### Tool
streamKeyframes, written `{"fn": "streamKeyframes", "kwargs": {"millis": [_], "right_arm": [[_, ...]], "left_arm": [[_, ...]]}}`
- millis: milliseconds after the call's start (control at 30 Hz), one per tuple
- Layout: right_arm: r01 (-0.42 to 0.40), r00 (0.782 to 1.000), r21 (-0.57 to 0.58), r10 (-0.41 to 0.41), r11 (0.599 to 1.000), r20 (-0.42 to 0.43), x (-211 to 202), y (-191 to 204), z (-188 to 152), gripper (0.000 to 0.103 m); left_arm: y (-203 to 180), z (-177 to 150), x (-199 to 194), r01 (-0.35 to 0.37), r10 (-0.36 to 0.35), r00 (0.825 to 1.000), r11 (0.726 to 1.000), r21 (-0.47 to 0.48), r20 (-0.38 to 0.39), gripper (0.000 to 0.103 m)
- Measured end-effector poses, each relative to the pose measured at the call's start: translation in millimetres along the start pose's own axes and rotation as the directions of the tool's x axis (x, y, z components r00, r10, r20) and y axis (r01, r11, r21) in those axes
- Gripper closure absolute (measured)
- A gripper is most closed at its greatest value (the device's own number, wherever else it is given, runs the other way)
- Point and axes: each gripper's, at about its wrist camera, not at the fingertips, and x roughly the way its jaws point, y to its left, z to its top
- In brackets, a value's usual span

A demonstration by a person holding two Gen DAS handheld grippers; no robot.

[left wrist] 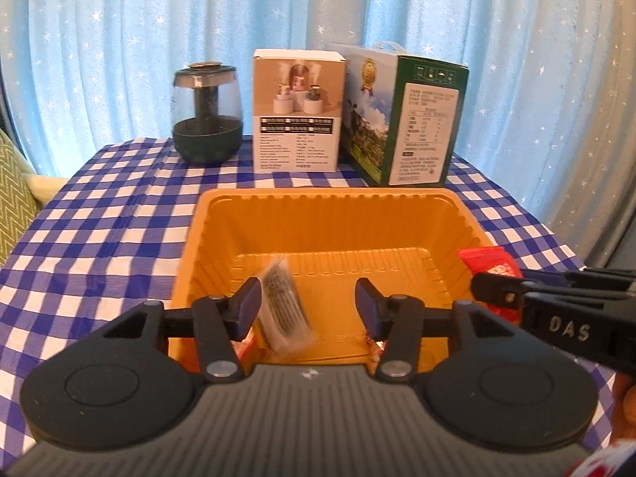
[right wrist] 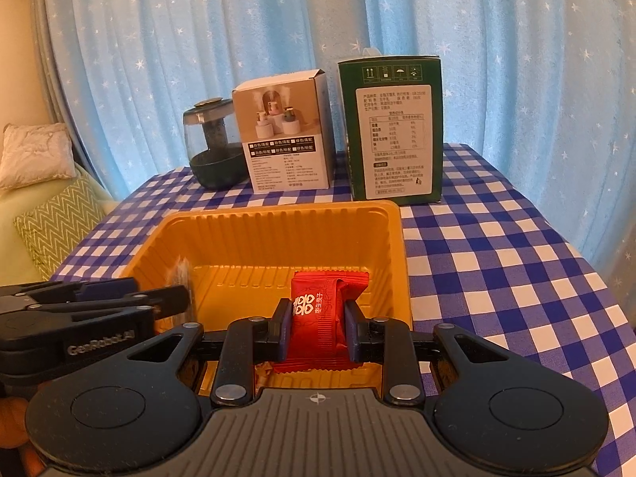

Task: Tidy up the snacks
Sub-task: 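Carry both packets over the orange tray and open both tools to drop them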

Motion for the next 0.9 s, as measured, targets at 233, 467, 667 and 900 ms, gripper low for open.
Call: {"fn": "streamKeyframes", "kwargs": {"millis": [233, 467, 667, 900], "right_arm": [[-0.012, 1.000, 0.017, 0.012, 1.000, 0.010, 0, 0, 1, 0.075], [-0.055, 0.998, 0.045, 0.053, 0.997, 0.043, -2, -2, 1, 0.072], [-0.046, 0.997, 0.073, 0.040, 0.996, 0.071, -6, -7, 4, 0.043], [-0.018, 0.994, 0.076, 0.010, 0.997, 0.110, -16, -11, 6, 0.043]], "left_arm": [[12, 0, -2, -0.017, 0.017, 1.000, 0.999, -0.033, 0.004, 0.052], [13, -2, -3, -0.013, 0.013, 1.000, 0.999, -0.036, -0.003, 0.050], [15, -4, -3, -0.015, 0.015, 1.000, 0.999, -0.034, -0.004, 0.046], [18, -5, -10, -0.018, 0.018, 1.000, 0.999, -0.029, 0.002, 0.043]]}}
